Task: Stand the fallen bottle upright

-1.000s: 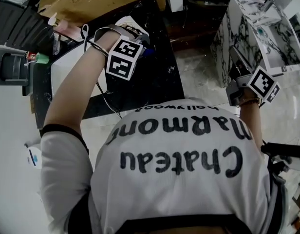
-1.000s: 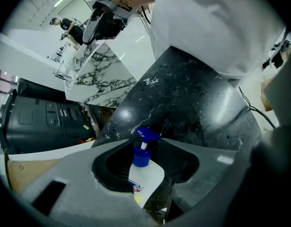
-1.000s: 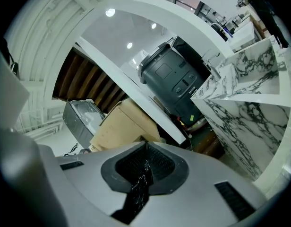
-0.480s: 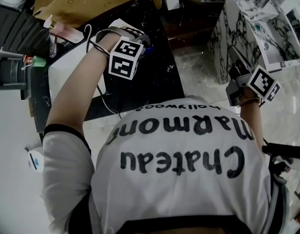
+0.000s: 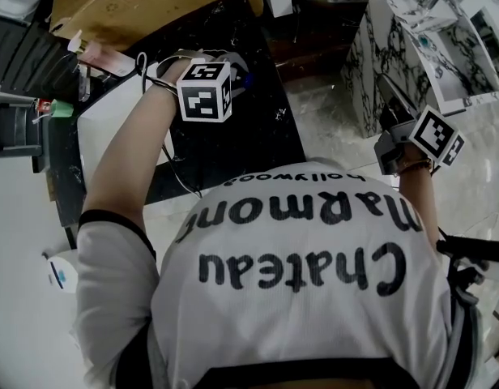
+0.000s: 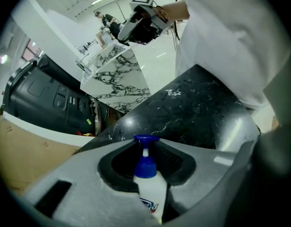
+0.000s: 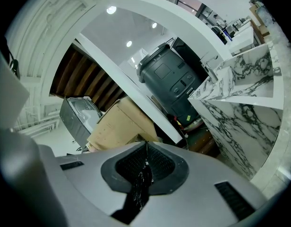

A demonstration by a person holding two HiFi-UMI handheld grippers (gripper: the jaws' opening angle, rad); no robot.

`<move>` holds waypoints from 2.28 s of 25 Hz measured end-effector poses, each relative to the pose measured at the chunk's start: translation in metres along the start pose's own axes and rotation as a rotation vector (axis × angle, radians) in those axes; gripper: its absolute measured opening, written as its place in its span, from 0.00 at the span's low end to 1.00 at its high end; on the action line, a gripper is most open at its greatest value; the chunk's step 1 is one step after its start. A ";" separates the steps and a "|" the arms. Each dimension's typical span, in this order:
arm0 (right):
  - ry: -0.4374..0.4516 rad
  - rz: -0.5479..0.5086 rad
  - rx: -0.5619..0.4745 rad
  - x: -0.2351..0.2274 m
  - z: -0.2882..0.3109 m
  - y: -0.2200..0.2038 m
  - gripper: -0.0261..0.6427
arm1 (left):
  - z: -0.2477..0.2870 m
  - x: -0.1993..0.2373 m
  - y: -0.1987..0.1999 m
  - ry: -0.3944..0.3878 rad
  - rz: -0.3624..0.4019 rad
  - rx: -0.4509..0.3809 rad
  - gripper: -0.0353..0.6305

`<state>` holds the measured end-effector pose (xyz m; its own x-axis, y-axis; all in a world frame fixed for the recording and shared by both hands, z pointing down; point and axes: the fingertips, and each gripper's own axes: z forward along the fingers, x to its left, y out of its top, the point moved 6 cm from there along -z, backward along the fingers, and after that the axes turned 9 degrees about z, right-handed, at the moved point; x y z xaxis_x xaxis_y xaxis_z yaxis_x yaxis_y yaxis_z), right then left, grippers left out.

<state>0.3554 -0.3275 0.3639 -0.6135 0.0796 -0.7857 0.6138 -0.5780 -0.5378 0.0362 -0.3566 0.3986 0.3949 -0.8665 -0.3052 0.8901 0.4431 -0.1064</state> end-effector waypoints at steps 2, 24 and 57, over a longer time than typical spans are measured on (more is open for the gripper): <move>-0.043 0.018 -0.001 -0.003 -0.003 -0.001 0.07 | -0.001 0.002 -0.001 0.003 -0.031 -0.013 0.20; -0.034 0.028 -0.003 -0.006 -0.002 0.001 0.07 | -0.033 0.011 -0.004 0.110 -0.134 -0.099 0.19; 0.033 -0.046 0.078 0.015 0.020 -0.003 0.07 | -0.148 0.033 -0.080 0.644 -0.782 -0.576 0.18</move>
<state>0.3341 -0.3405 0.3599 -0.6227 0.1329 -0.7711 0.5442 -0.6346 -0.5488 -0.0561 -0.3863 0.2568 -0.5518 -0.7461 -0.3727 0.5393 0.0217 -0.8419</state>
